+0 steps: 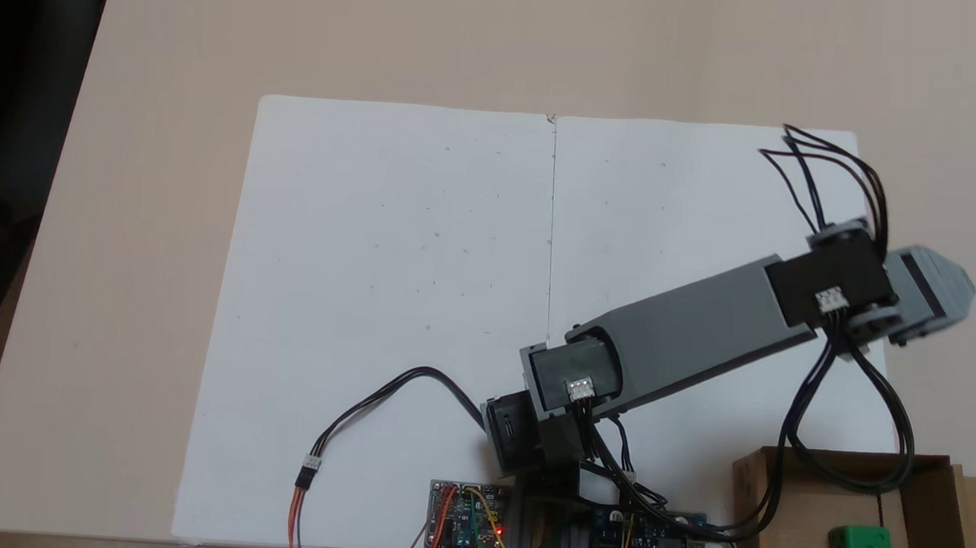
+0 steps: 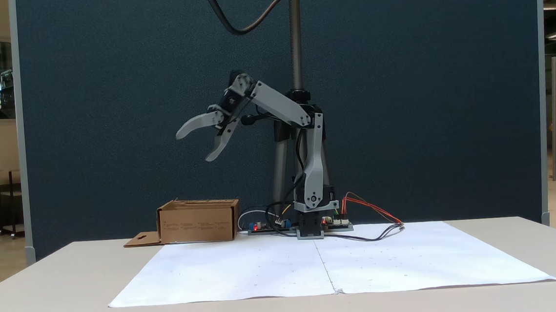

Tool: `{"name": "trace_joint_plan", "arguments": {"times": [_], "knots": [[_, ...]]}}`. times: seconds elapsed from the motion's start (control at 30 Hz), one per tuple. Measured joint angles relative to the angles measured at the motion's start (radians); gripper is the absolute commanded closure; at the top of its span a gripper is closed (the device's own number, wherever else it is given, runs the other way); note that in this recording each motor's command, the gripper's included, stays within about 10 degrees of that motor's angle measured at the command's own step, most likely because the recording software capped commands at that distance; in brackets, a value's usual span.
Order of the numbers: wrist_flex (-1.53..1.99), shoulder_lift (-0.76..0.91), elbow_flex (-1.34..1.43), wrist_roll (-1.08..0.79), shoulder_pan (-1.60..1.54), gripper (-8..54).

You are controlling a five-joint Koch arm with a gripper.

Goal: Grasp a green dice and put it in the bin.

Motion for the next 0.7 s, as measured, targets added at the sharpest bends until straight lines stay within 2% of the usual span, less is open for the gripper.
{"name": "trace_joint_plan", "arguments": {"times": [0.53, 0.7], "knots": [[0.015, 0.066, 0.002, 0.199, -0.974, 1.9], [0.0, 0.041, 0.002, 0.213, -1.166, 1.9]]}}
